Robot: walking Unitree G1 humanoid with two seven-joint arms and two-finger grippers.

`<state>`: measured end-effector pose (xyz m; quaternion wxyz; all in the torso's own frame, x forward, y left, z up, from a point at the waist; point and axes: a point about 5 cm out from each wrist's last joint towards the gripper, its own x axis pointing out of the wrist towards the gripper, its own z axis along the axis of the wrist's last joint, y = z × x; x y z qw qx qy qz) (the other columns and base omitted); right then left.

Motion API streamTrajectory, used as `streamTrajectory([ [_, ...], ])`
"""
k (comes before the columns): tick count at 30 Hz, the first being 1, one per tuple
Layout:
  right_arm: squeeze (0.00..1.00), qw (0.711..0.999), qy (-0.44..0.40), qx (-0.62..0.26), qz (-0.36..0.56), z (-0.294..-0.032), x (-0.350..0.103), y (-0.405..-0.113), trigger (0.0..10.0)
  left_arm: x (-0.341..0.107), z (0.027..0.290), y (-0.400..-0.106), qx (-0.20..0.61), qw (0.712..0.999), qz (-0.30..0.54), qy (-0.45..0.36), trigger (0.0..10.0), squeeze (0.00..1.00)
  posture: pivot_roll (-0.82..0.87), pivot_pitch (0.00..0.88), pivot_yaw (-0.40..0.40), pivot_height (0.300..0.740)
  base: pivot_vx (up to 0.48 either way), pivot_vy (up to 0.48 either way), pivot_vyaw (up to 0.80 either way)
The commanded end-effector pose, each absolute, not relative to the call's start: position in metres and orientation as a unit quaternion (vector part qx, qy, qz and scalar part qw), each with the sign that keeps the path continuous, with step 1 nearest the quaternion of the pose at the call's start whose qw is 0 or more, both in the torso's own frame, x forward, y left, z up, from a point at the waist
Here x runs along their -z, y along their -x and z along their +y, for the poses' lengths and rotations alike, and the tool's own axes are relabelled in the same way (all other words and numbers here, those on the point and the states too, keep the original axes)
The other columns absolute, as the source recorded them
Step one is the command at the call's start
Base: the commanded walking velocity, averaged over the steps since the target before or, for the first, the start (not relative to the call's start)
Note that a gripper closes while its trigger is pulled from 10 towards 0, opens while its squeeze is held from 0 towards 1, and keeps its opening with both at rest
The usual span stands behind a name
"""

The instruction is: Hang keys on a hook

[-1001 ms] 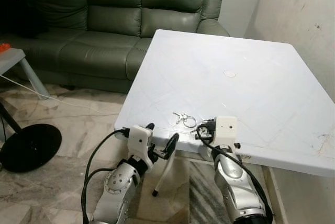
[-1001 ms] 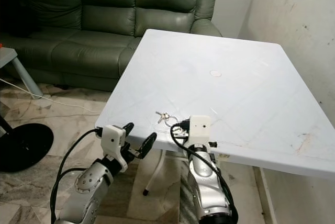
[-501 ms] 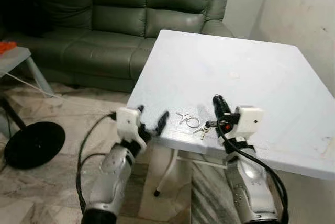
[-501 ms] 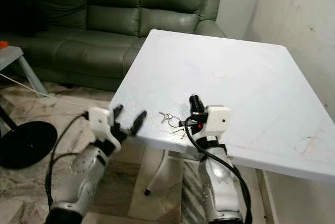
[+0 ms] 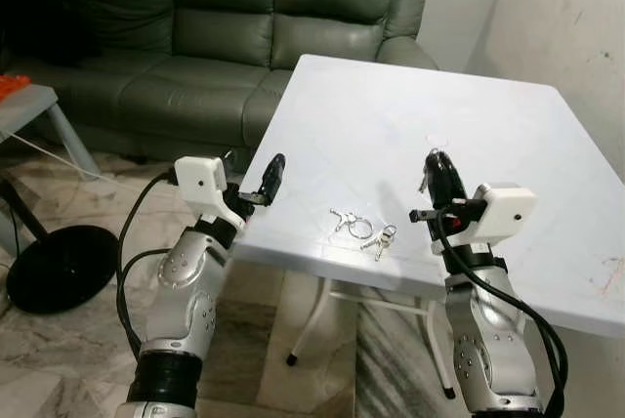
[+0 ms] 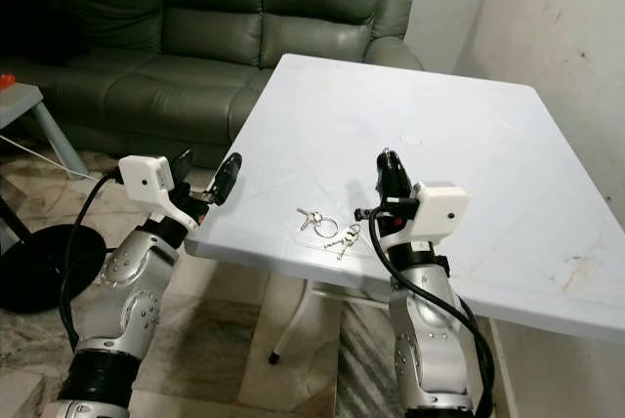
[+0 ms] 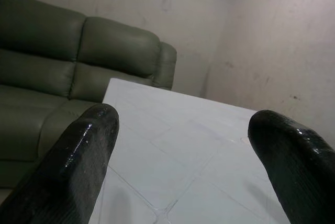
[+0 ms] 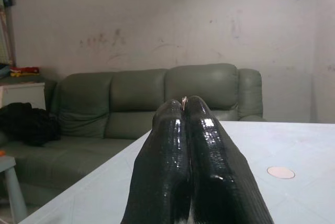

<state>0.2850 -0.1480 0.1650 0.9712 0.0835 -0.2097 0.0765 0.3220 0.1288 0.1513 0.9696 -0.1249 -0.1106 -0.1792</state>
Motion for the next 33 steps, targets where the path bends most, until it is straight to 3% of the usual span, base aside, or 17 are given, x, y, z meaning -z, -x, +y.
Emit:
streamTrajectory([
  [1,0.0,0.971,-0.084,-0.07,-0.21,-0.153,-0.166,-0.284,10.0,-0.152,0.131,-0.32,0.174,0.97,-0.117,0.126,10.0,0.0,-0.01,0.0,-0.073,0.74,0.0,0.0,0.0],
  [4,0.0,0.984,-0.06,-0.049,-0.158,-0.16,-0.146,-0.287,10.0,-0.141,0.134,-0.32,0.155,0.974,-0.1,0.128,10.0,0.0,-0.01,0.0,-0.077,0.74,0.0,0.0,0.0],
  [11,0.0,0.988,-0.052,-0.042,-0.136,-0.161,-0.145,-0.291,10.0,-0.14,0.138,-0.324,0.147,0.976,-0.096,0.13,10.0,0.0,-0.01,0.0,-0.074,0.74,0.0,0.0,0.0],
  [16,0.0,0.989,-0.056,-0.037,-0.13,-0.162,-0.145,-0.294,10.0,-0.14,0.141,-0.329,0.14,0.977,-0.088,0.135,10.0,0.0,-0.01,0.0,-0.07,0.74,0.0,0.0,-0.71],
  [25,0.0,0.99,-0.057,-0.032,-0.121,-0.161,-0.142,-0.292,10.0,-0.137,0.141,-0.331,0.137,0.978,-0.078,0.136,10.0,0.0,-0.02,0.0,-0.063,0.74,0.0,0.472,-0.77],
  [33,0.0,0.991,-0.057,-0.031,-0.117,-0.159,-0.141,-0.291,10.0,-0.134,0.141,-0.332,0.121,0.98,-0.063,0.142,10.0,0.0,-0.02,0.0,-0.062,0.74,0.0,0.0,-0.77],
])
